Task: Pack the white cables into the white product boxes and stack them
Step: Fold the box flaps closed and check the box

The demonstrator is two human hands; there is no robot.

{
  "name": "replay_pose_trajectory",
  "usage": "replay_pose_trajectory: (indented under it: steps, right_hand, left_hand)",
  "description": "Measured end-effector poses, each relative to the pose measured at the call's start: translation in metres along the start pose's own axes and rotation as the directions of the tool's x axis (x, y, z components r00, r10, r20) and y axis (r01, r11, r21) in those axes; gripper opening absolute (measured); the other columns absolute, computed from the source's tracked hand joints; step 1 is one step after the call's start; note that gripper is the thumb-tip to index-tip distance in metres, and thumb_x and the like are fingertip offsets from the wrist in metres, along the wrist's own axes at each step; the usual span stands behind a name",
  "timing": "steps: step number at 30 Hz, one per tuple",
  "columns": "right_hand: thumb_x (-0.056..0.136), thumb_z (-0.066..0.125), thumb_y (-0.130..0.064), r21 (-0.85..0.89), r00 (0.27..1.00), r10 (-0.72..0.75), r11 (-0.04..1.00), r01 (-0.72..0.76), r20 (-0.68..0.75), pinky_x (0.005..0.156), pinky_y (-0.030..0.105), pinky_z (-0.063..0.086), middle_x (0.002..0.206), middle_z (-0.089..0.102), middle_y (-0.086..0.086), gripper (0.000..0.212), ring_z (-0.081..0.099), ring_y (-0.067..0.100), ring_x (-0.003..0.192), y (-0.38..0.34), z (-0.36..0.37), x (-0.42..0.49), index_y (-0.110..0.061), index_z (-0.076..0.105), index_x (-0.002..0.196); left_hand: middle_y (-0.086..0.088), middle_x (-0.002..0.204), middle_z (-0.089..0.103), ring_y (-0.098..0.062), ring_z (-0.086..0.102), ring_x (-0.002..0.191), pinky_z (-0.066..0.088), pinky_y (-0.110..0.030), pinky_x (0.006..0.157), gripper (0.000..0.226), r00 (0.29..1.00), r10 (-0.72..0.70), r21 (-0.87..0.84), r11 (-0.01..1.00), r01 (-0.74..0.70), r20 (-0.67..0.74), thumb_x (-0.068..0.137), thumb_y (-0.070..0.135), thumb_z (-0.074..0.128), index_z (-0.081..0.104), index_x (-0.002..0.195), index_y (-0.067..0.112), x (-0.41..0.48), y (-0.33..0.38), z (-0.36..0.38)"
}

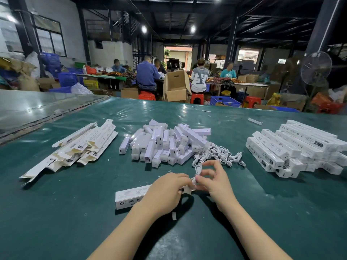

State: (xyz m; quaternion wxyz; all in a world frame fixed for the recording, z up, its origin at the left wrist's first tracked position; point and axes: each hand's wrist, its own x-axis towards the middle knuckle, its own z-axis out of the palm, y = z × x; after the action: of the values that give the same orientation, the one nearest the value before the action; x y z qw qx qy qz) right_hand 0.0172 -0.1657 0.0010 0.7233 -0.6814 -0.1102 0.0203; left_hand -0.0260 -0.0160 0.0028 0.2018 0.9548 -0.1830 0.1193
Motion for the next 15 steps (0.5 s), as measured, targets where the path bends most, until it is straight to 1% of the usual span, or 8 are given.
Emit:
replay_pose_trajectory:
  steps: [3, 5, 7, 9, 13, 15]
  right_hand:
    - [0.081, 0.051, 0.017, -0.041, 0.999, 0.021, 0.999, -0.019, 0.048, 0.055, 0.024, 0.054, 0.073, 0.059, 0.01, 0.033, 0.061, 0.014, 0.055, 0.0018, 0.0035, -0.0006, -0.014, 0.048, 0.092]
    - [0.077, 0.053, 0.017, -0.097, 0.999, 0.031, 0.995, -0.027, 0.042, 0.056, 0.025, 0.054, 0.068, 0.06, 0.008, 0.032, 0.059, 0.014, 0.054, 0.0023, 0.003, 0.0, -0.011, 0.051, 0.092]
    - [0.071, 0.054, 0.017, -0.18, 0.999, 0.032, 0.983, -0.027, 0.029, 0.059, 0.031, 0.056, 0.064, 0.063, 0.009, 0.031, 0.054, 0.016, 0.05, 0.0019, 0.002, 0.0004, -0.008, 0.054, 0.088]
    - [0.069, 0.054, 0.016, -0.22, 0.999, 0.032, 0.975, -0.024, 0.032, 0.064, 0.036, 0.056, 0.064, 0.066, 0.012, 0.028, 0.052, 0.018, 0.051, 0.0013, 0.0014, 0.0002, -0.008, 0.056, 0.082]
    - [0.071, 0.052, 0.017, -0.212, 0.998, 0.029, 0.977, -0.015, 0.064, 0.068, 0.038, 0.058, 0.068, 0.067, 0.014, 0.025, 0.059, 0.021, 0.057, 0.0009, -0.001, 0.0002, -0.007, 0.055, 0.077]
    - [0.072, 0.049, 0.019, -0.167, 0.999, 0.028, 0.986, -0.021, 0.037, 0.065, 0.036, 0.058, 0.068, 0.064, 0.015, 0.026, 0.06, 0.021, 0.057, 0.0019, -0.0015, 0.0003, -0.006, 0.053, 0.076]
  left_hand:
    - [0.009, 0.112, 0.061, -0.02, 0.052, 0.103, 0.039, -0.033, 0.086, 0.04, 1.0, 0.008, -0.018, 1.0, -0.009, -0.018, 0.077, -0.004, 0.045, 0.064, 0.102, 0.021, 0.0, -0.0009, 0.0004]
    - [0.01, 0.115, 0.061, -0.018, 0.052, 0.105, 0.038, -0.031, 0.089, 0.04, 0.999, 0.001, -0.021, 1.0, -0.002, -0.04, 0.077, -0.004, 0.048, 0.065, 0.102, 0.022, -0.0004, -0.0009, 0.0004]
    - [0.013, 0.118, 0.061, -0.015, 0.053, 0.107, 0.037, -0.027, 0.09, 0.038, 0.998, -0.008, -0.037, 0.999, 0.006, -0.06, 0.077, -0.004, 0.05, 0.065, 0.102, 0.021, -0.0009, -0.0012, -0.0002]
    - [0.016, 0.117, 0.061, -0.013, 0.053, 0.107, 0.037, -0.024, 0.089, 0.038, 0.998, -0.009, -0.054, 0.999, 0.006, -0.059, 0.075, -0.005, 0.051, 0.065, 0.1, 0.02, -0.0009, -0.0014, -0.0006]
    - [0.016, 0.119, 0.061, -0.012, 0.053, 0.109, 0.035, -0.019, 0.086, 0.038, 0.998, -0.015, -0.059, 0.998, 0.012, -0.063, 0.075, -0.004, 0.051, 0.065, 0.099, 0.021, -0.0005, -0.0008, -0.0015]
    - [0.011, 0.119, 0.061, -0.013, 0.053, 0.111, 0.034, -0.019, 0.087, 0.038, 0.997, -0.021, -0.062, 0.998, 0.017, -0.068, 0.075, -0.004, 0.051, 0.066, 0.099, 0.021, -0.0005, -0.0005, -0.0017]
